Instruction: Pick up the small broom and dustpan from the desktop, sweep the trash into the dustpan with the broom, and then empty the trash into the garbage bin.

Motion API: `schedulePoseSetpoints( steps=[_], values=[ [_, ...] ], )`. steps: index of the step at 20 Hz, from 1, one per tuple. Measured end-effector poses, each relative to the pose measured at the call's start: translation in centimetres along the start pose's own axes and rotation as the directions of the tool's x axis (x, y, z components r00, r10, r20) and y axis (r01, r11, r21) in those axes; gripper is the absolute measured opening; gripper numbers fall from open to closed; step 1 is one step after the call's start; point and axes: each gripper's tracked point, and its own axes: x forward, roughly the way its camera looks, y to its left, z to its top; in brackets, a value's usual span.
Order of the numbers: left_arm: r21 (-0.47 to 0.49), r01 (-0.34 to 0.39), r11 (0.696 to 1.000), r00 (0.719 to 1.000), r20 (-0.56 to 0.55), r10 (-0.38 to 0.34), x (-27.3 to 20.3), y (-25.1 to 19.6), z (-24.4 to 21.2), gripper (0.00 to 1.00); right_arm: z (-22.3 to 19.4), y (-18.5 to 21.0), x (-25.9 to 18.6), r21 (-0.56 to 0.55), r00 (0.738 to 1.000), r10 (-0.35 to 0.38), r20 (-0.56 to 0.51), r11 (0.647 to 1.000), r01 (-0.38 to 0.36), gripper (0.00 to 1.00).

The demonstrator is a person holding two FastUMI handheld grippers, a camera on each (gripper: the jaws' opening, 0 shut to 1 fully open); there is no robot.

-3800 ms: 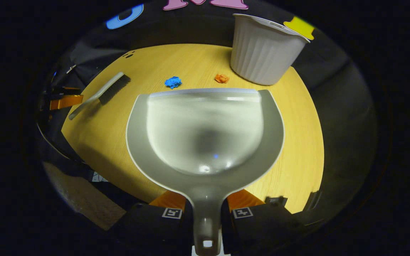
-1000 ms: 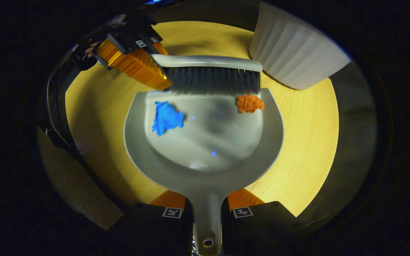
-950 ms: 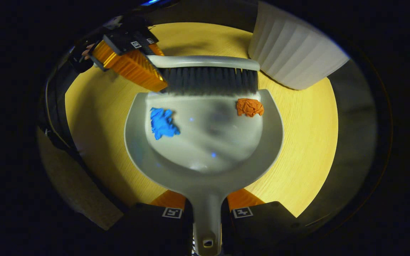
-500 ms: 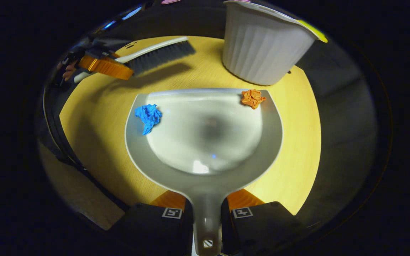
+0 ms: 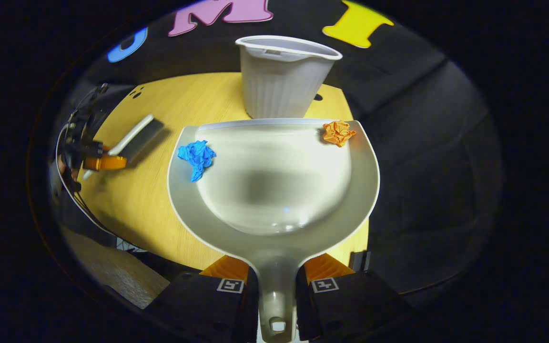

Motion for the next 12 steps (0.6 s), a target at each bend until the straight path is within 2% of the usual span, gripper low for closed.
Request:
schedulePoseSetpoints(
  steps=[1,2,4,5,6,12],
  values=[
    [0.006,0.006,1.0,1.0,-0.002,-0.006,0.0,0.0,-0.7,0.27,1.1,-0.3,-0.7,0.027,1.0,-0.015,0.008,1.0,0.014,0.31],
    [0.009,0.011,1.0,1.0,-0.005,-0.011,-0.1,-0.1,-1.2,0.27,2.5,-0.6,-1.1,0.043,0.999,-0.033,0.021,0.999,0.032,0.36],
    [0.01,0.017,1.0,1.0,-0.008,-0.017,-0.4,-0.1,-2.2,0.26,4.6,-1.4,-2.0,0.057,0.996,-0.073,0.044,0.996,0.071,0.36],
    [0.01,0.019,1.0,1.0,-0.01,-0.019,-0.4,-0.2,-2.7,0.26,5.1,-2.2,-2.3,0.059,0.995,-0.092,0.051,0.994,0.089,0.41],
    [0.008,0.022,1.0,1.0,-0.011,-0.022,-0.5,-0.3,-3.0,0.26,5.9,-2.7,-2.6,0.062,0.993,-0.108,0.056,0.993,0.104,0.36],
    [-0.003,0.039,0.999,0.999,-0.009,-0.039,-0.9,-0.1,-3.8,0.26,10.6,-5.7,-3.6,0.036,0.973,-0.221,0.062,0.975,0.219,0.36]
  ],
)
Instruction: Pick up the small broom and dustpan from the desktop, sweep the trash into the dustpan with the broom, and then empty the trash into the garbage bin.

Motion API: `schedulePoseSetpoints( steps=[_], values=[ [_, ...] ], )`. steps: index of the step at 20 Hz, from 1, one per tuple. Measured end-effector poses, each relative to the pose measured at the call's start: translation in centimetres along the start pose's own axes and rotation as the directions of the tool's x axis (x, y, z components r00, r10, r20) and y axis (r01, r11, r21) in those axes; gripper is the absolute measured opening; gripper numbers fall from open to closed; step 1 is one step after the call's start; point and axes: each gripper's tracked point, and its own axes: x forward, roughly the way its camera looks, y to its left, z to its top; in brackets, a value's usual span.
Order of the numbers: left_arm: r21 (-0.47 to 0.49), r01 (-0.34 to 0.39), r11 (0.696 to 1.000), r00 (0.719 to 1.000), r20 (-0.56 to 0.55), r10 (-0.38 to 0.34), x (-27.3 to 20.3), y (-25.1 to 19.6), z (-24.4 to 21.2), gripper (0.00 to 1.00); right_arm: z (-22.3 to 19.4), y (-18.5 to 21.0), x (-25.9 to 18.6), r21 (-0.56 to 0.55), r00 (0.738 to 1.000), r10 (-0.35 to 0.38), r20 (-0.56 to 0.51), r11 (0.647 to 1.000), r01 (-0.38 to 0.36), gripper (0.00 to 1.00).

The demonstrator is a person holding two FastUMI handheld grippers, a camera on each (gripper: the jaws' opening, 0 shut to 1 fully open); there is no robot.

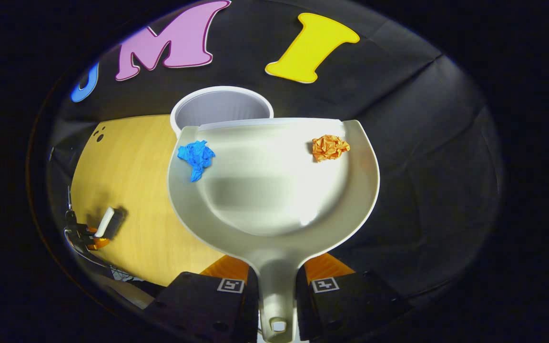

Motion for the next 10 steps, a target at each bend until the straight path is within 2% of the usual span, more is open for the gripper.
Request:
schedulePoseSetpoints(
  steps=[1,2,3,6,10],
  values=[
    [-0.002,0.003,1.0,1.0,0.004,-0.003,-0.1,0.1,-0.1,0.24,1.0,-0.5,0.1,-0.01,1.0,-0.012,-0.007,1.0,0.012,0.36],
    [-0.001,0.003,1.0,1.0,0.006,-0.003,-0.1,0.1,-0.2,0.24,1.8,-0.8,0.5,-0.025,0.999,-0.03,-0.012,0.999,0.029,0.31],
    [-0.001,0.003,1.0,1.0,0.007,-0.003,-0.1,0.2,-0.2,0.26,2.3,-0.9,0.9,-0.044,0.999,-0.048,-0.024,0.998,0.047,0.36],
    [-0.019,0.006,1.0,1.0,0.013,-0.006,-0.2,0.1,-0.3,0.27,2.4,-1.3,0.3,-0.127,0.993,-0.107,-0.057,0.987,0.099,0.36],
    [-0.07,0.007,0.998,1.0,0.016,-0.006,-0.3,0.0,-0.8,0.26,3.4,-2.6,-1.8,-0.257,0.981,-0.171,-0.087,0.956,0.144,0.36]
  ],
)
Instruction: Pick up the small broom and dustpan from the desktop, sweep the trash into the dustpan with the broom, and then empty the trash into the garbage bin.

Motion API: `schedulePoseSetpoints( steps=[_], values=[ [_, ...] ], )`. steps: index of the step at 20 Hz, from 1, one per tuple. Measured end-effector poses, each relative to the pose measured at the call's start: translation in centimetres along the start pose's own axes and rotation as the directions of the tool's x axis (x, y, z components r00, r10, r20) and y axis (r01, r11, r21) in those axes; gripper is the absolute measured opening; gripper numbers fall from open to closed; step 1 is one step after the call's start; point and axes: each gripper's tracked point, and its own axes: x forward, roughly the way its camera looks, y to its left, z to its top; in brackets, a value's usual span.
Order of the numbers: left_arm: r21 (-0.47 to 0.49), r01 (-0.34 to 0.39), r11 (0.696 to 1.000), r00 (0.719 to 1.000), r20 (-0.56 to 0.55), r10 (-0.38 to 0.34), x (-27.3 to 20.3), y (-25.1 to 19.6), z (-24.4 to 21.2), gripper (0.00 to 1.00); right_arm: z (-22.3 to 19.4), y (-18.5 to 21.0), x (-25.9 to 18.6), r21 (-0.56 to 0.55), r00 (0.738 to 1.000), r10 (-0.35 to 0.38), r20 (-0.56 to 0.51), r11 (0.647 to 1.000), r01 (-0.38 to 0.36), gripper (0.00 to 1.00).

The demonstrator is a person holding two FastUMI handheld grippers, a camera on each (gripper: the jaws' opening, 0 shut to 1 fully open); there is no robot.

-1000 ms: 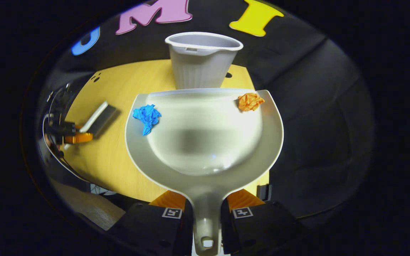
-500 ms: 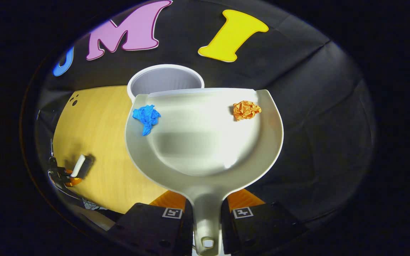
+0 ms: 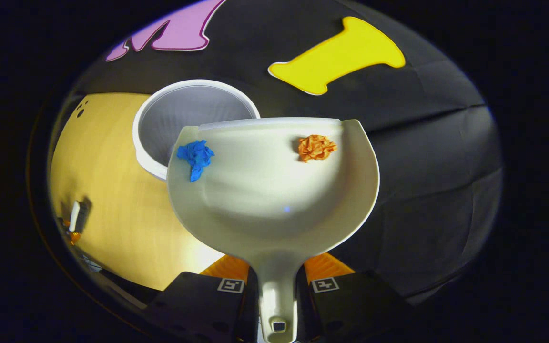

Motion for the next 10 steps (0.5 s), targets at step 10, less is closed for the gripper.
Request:
schedulePoseSetpoints(
  steps=[10],
  values=[
    [-0.064,-0.021,0.998,1.0,-0.008,0.021,0.0,0.0,-0.7,0.26,2.4,-0.1,0.7,-0.239,0.99,-0.037,-0.133,0.971,0.004,0.36]
  ],
)
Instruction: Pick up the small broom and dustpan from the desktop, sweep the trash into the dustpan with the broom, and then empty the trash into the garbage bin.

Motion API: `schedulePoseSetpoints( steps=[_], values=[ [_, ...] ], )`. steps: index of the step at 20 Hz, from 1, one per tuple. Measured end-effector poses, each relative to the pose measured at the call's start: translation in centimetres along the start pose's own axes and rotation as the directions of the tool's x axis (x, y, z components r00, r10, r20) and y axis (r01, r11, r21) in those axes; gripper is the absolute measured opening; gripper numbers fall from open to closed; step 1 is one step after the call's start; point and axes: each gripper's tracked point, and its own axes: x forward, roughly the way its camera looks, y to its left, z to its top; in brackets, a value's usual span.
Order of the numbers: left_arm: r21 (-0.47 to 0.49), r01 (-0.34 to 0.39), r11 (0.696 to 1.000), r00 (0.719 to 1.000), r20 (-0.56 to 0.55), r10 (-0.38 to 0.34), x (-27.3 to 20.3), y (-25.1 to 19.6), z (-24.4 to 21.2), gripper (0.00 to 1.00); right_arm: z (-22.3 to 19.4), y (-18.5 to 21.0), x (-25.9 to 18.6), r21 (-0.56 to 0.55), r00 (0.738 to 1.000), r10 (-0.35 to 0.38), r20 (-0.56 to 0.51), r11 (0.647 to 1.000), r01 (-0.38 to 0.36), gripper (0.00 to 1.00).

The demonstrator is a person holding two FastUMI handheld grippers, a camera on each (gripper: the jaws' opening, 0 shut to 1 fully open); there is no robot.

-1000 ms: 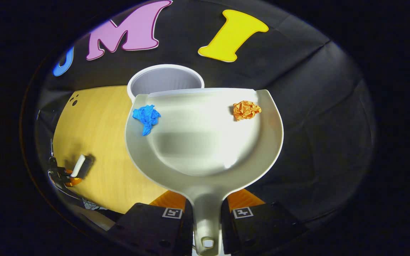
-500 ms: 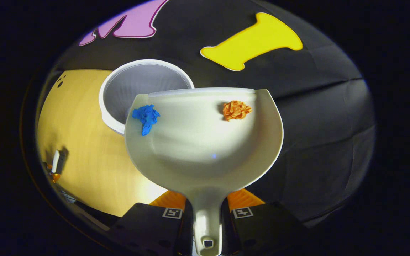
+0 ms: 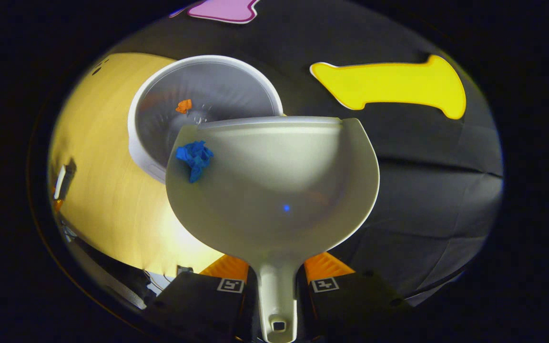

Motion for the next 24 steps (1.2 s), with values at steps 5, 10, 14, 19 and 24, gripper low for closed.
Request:
schedulePoseSetpoints(
  steps=[5,10,14,19,24],
  values=[
    [0.007,-0.008,1.0,1.0,-0.005,0.008,0.0,0.1,0.1,0.26,1.0,-0.6,0.2,-0.084,0.997,0.009,-0.071,0.996,-0.015,0.36],
    [-0.037,-0.014,0.999,1.0,0.006,0.014,0.2,0.0,0.0,0.26,2.6,0.0,0.5,-0.144,0.998,0.017,-0.067,0.989,-0.026,0.36],
    [-0.037,-0.021,0.999,1.0,0.006,0.021,0.3,0.0,-0.1,0.26,3.0,0.2,0.6,-0.168,0.998,0.017,-0.063,0.985,-0.028,0.36],
    [-0.032,-0.022,0.999,1.0,0.007,0.022,0.3,0.1,0.1,0.25,3.1,0.4,0.4,-0.183,0.999,0.017,-0.036,0.983,-0.023,0.31],
    [-0.033,-0.023,0.999,1.0,0.006,0.023,0.4,0.1,0.1,0.26,3.2,0.7,0.4,-0.192,0.999,0.034,-0.035,0.981,-0.04,0.36]
  ],
)
